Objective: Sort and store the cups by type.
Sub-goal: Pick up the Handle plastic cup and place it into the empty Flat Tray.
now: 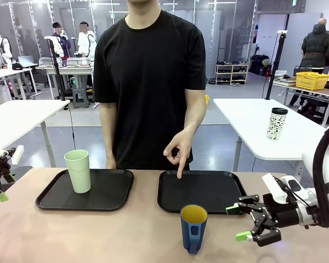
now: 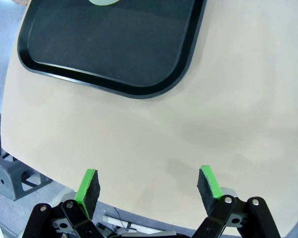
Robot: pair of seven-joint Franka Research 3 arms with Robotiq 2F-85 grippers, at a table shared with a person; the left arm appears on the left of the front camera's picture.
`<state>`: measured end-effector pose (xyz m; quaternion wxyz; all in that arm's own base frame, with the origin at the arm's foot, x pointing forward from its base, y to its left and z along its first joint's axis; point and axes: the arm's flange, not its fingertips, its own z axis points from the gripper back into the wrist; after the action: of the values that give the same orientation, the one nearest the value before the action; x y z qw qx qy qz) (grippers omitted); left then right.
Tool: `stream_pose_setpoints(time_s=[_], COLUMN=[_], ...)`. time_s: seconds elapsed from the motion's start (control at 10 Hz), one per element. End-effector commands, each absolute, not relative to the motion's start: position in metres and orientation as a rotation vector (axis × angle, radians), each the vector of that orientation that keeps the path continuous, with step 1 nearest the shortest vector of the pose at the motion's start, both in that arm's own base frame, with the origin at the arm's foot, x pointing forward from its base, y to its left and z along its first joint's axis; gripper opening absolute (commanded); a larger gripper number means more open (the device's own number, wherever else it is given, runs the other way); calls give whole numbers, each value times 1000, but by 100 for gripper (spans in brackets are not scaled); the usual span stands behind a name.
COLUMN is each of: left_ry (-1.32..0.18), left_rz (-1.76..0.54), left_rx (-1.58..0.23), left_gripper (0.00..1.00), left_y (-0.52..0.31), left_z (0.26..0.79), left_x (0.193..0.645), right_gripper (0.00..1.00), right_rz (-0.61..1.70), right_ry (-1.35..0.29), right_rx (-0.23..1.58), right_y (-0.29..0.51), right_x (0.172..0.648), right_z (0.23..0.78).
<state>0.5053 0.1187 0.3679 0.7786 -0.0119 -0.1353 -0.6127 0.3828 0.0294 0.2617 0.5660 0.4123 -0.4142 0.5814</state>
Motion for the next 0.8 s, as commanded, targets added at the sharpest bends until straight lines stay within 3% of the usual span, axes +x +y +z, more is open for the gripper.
stream_pose_setpoints(time_s=[0.0, 0.7], left_ry=[-320, -320], left_rz=[-1334, -1334], left_rx=[-26, -26], left_gripper=[100, 100], left_y=[120, 120], left_z=[369, 369], left_x=[505, 505], right_gripper=[100, 100], right_rz=[1358, 1375], right_ry=[-949, -876], right_rx=[962, 1065], right_y=[47, 81], right_x=[397, 422], right_z=[257, 233])
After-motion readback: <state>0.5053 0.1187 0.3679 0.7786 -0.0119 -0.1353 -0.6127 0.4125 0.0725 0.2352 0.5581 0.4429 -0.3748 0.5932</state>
